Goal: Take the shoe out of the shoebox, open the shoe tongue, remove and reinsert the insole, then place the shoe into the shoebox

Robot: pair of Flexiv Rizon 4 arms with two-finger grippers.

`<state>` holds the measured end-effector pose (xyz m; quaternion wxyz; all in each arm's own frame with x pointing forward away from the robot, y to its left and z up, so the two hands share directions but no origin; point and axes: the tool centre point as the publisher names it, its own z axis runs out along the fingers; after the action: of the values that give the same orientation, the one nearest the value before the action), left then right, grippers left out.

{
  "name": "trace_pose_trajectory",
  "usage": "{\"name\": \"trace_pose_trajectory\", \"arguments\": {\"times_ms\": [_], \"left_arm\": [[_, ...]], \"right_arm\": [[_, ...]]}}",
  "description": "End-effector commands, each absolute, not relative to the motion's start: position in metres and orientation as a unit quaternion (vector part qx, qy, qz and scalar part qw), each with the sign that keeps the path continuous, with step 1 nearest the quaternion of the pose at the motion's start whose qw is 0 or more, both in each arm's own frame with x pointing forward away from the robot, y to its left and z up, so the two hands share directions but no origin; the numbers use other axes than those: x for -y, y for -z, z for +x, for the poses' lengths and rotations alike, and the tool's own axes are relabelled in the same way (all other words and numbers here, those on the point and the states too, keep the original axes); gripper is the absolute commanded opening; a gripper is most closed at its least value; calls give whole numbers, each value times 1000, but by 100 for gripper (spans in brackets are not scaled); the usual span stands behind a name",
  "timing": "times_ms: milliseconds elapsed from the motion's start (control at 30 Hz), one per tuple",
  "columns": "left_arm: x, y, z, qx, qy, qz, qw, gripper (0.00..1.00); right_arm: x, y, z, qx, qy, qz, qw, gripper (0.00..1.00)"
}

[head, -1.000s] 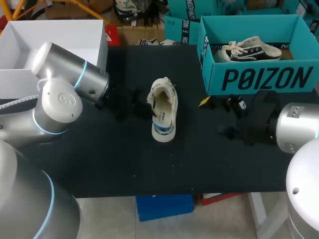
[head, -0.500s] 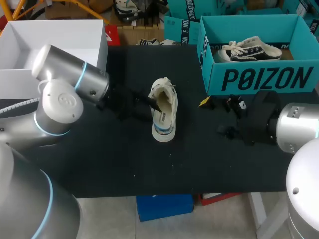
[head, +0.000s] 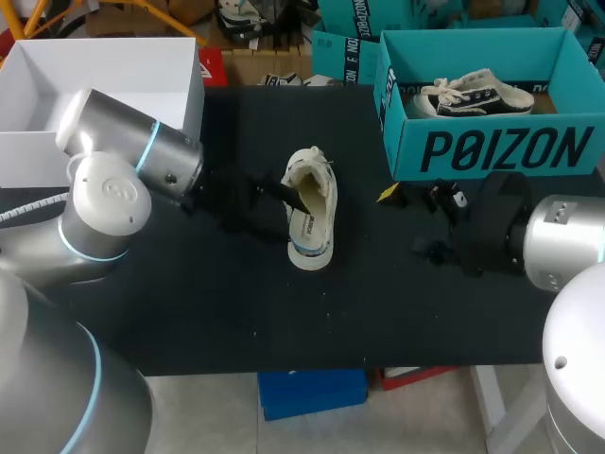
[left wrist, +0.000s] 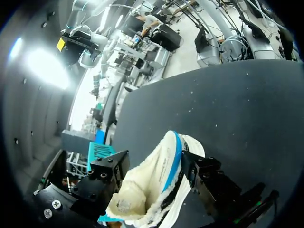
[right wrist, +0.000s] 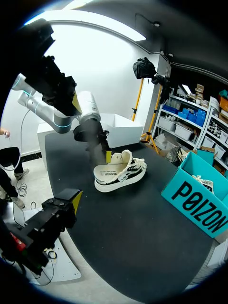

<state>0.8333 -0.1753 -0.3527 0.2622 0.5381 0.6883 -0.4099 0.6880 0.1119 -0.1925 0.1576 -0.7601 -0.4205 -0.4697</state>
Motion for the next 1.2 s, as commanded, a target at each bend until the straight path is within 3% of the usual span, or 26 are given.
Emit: {"name": "trace_pose_trajectory", "arguments": {"times_ms": [33, 133, 167, 1200], "left_arm": [[175, 352, 832, -688, 409, 541, 258, 20], [176, 353, 831, -687, 410, 545, 253, 1], [177, 353, 831, -686, 409, 547, 250, 0], [179, 367, 845, -704, 362, 561, 242, 0]], "right_arm": [[-105, 196, 685, 432, 459, -753, 192, 100], [-105, 196, 685, 432, 459, -753, 192, 100], [-105, 196, 685, 432, 459, -753, 192, 100], [-105, 196, 685, 432, 459, -753, 192, 100]]}}
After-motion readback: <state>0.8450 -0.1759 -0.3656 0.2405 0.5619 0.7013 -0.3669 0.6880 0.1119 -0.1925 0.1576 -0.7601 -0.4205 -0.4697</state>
